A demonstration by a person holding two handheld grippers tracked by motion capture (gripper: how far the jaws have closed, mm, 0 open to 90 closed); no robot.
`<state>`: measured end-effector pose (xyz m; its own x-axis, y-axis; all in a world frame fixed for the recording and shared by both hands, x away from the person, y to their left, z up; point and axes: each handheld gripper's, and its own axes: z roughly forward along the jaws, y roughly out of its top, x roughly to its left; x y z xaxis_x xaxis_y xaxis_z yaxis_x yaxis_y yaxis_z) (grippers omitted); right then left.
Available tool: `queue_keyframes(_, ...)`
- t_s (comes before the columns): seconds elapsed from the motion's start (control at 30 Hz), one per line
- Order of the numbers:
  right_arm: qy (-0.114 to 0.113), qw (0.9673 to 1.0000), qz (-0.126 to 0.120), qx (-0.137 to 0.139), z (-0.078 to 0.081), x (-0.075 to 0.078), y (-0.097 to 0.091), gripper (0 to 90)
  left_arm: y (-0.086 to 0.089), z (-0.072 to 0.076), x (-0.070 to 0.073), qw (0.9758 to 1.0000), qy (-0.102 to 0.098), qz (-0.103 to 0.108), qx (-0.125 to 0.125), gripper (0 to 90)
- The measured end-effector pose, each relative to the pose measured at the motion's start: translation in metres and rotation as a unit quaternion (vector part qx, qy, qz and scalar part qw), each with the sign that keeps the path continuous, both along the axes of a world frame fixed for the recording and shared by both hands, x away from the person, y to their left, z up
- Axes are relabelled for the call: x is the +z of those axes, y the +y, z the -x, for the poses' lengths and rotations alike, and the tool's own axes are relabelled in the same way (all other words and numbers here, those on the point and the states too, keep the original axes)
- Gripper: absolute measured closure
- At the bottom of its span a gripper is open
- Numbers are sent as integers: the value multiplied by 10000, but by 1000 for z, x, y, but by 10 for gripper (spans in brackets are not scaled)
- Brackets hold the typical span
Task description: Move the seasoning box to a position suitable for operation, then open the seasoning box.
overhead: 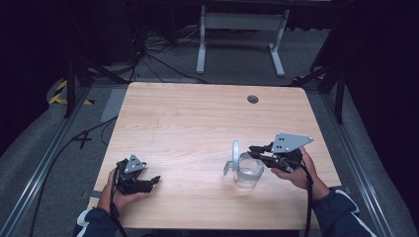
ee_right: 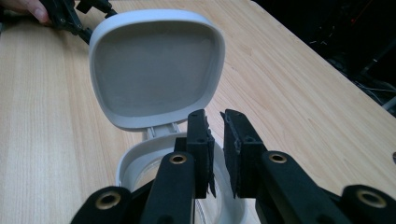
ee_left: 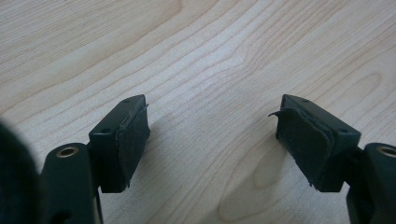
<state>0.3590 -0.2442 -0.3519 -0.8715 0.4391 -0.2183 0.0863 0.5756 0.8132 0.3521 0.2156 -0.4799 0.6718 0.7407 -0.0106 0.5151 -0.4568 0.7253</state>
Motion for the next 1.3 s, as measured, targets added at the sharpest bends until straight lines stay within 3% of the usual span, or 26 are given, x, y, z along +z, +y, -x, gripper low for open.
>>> queue_keyframes(0.13,-87,9999,39,-70,1,3,-6,773,0,-2,0,10000,-58,-37,-42,242)
queue_keyframes(0.17,-116,9999,48,-100,1,5,-9,766,-1,-1,-1,10000,5,46,24,239)
queue_keyframes(0.33,-167,9993,-7,-341,4,10,-26,747,-1,-2,-1,10000,31,30,-21,230)
queue_keyframes(0.4,-219,9989,25,-412,6,10,-31,744,-1,-5,-1,9999,-59,-35,-76,223)
queue_keyframes(0.47,-225,9985,72,-500,9,8,-39,742,-3,-5,0,10000,61,-3,-45,214)
queue_keyframes(0.53,-190,9980,108,-592,11,6,-46,742,-3,-6,-1,10000,19,3,-80,208)
queue_keyframes(0.63,-161,9974,128,-690,13,1,-56,731,-2,-8,1,9998,0,-110,-150,206)
queue_keyframes(0.67,-131,9967,166,-778,14,-4,-62,719,-4,-7,-1,9999,46,7,-93,204)
queue_keyframes(0.97,89,9941,313,-1034,15,-27,-87,646,-6,-10,-1,9999,24,19,-127,200)
queue_keyframes(1.17,139,9926,358,-1153,18,-43,-104,542,-6,-10,-1,9999,25,20,-127,200)
queue_keyframes(1.3,350,9906,368,-1272,20,-59,-118,501,-6,-10,-1,9999,25,24,-124,200)
